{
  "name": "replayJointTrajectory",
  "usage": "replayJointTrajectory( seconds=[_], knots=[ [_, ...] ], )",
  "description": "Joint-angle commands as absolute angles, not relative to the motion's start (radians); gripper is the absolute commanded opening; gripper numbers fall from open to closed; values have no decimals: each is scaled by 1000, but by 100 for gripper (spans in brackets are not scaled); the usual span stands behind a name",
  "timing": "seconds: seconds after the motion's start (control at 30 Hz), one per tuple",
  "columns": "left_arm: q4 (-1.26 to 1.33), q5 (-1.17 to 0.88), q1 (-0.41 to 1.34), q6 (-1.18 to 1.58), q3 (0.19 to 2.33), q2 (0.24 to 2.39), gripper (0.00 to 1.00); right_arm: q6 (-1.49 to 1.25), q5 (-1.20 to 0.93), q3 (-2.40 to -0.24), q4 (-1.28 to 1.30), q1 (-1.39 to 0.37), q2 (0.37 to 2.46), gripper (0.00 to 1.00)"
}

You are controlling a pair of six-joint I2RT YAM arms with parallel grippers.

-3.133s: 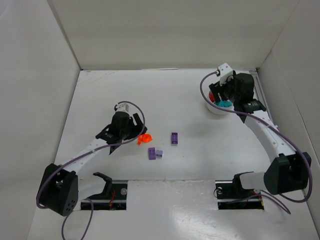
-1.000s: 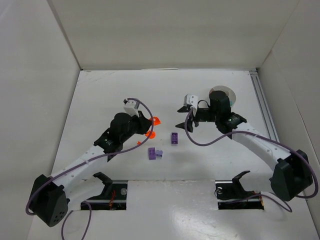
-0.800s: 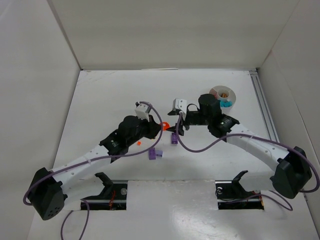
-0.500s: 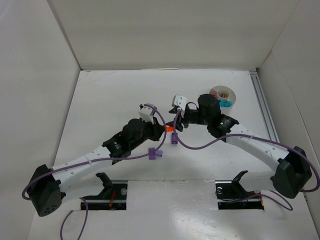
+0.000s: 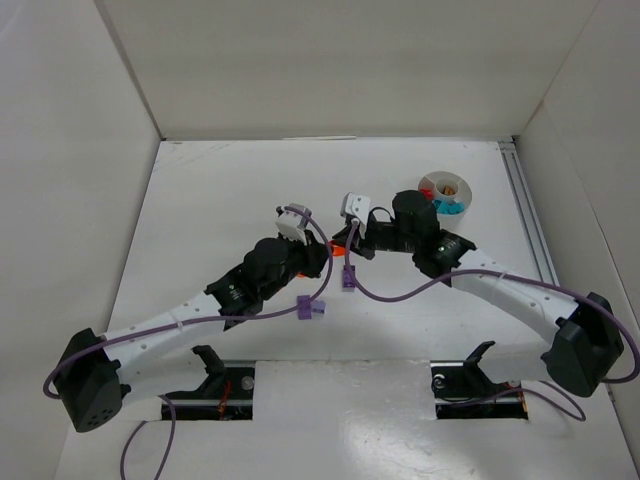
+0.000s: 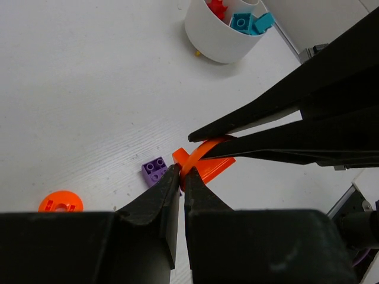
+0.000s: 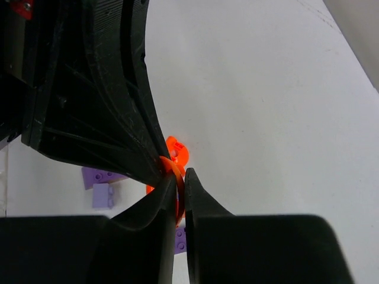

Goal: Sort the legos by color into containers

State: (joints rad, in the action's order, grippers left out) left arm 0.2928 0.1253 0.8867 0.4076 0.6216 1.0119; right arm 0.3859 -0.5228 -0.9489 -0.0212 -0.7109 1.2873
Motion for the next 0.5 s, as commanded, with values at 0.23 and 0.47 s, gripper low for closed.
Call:
replayJointTrajectory(
  seconds=[0.23,0.47],
  knots=[
    [368,117,900,413,661,977,21,396,-511,-959,-37,-726,1252,0],
    [331,117,900,402,683,977,67,416,-381,-969,37,-713,1229,0]
  ],
)
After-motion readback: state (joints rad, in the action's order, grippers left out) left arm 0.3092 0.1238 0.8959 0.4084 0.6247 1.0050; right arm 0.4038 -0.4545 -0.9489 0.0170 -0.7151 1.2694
